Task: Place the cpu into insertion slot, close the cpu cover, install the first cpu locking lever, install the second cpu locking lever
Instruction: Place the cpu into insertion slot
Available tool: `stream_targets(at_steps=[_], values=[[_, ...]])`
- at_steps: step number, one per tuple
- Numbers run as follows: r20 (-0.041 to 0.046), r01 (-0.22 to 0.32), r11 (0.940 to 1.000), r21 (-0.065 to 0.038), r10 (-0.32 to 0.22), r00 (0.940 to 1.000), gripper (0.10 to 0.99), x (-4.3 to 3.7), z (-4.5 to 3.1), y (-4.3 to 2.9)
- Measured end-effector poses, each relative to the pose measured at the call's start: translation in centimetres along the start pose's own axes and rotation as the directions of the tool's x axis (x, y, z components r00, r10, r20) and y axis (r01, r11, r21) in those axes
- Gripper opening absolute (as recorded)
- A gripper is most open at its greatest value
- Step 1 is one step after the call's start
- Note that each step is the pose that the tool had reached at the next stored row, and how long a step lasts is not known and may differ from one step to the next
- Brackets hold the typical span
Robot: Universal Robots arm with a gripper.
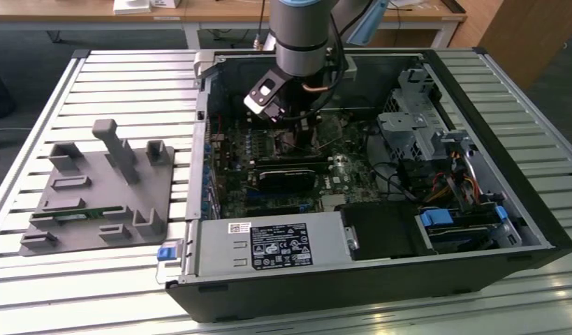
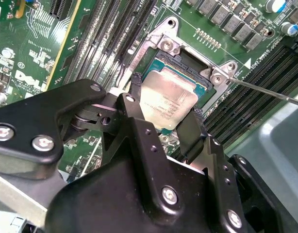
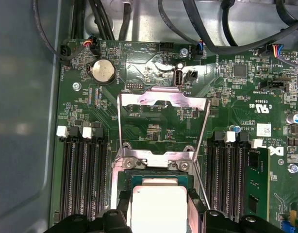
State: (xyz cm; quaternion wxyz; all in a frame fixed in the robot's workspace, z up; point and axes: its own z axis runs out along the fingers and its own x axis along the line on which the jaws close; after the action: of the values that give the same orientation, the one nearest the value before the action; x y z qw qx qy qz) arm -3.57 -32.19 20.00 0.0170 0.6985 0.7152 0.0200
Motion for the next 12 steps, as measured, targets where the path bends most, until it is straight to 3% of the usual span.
stream_targets(at_steps=[12], values=[[0.0003,-0.001,1.0,0.0,0.001,1.0,0.541,0.06,0.48,-0.04]])
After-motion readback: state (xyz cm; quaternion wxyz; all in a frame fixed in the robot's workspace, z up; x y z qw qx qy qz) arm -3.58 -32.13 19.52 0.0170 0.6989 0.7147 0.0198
